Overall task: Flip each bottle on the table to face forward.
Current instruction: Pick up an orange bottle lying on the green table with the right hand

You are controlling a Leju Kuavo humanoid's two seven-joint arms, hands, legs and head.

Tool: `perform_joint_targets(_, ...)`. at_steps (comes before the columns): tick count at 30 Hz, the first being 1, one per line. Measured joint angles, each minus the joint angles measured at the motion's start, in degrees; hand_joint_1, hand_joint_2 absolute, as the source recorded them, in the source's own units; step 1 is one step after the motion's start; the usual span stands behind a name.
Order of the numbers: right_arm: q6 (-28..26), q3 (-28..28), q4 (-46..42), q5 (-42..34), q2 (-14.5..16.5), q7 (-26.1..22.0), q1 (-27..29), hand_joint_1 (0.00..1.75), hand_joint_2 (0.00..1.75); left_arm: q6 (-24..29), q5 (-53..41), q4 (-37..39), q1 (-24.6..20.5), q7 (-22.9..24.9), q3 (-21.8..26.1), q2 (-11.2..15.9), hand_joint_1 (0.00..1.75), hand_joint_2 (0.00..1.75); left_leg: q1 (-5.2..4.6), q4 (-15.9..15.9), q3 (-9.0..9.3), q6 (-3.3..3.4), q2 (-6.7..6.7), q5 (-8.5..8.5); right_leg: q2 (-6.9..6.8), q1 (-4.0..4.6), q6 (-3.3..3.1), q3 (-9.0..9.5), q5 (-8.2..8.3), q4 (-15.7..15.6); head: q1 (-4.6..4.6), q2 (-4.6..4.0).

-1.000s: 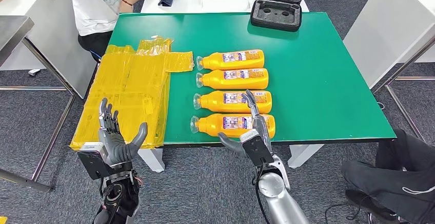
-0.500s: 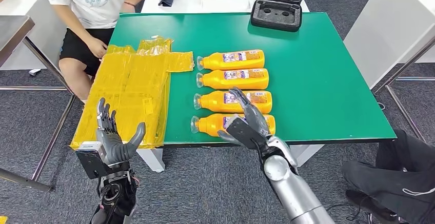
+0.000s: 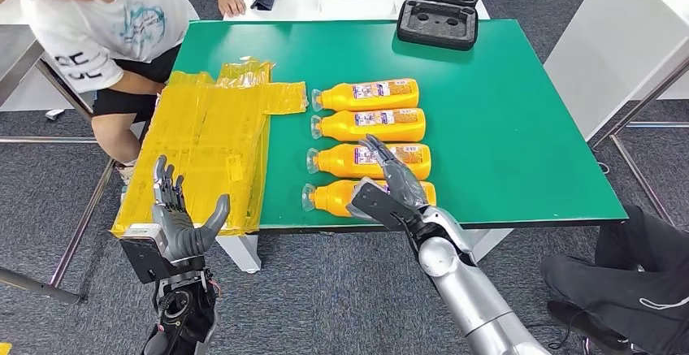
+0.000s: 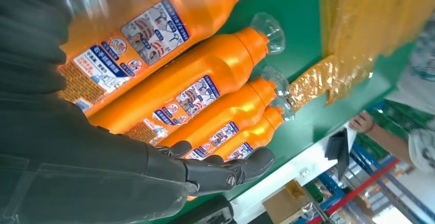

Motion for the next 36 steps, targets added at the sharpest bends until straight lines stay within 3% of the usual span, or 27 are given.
perform_joint_targets(19, 6.66, 11.13, 9.13, 6.12, -1.85, 8.01, -12.54, 0.0, 1.75, 0.05, 0.61, 0.2, 0.0, 0.63, 0.0, -0.02, 0.0, 1.75, 0.0, 0.01, 0.01, 0.02, 0.0, 0.04, 0.0, 0.0, 0.01, 0.0, 0.01, 0.01, 0.01, 0.0)
perform_joint_targets(36, 6.96, 15.13, 11.04, 11.62, -2.41, 11.62, -13.71, 0.0, 1.75, 2.32, -0.95, 1.79, -0.92, 0.6, 0.0, -0.06, 0.0, 1.75, 0.0, 0.01, 0.01, 0.02, 0.0, 0.04, 0.0, 0.01, 0.01, 0.0, 0.01, 0.01, 0.01, 0.0)
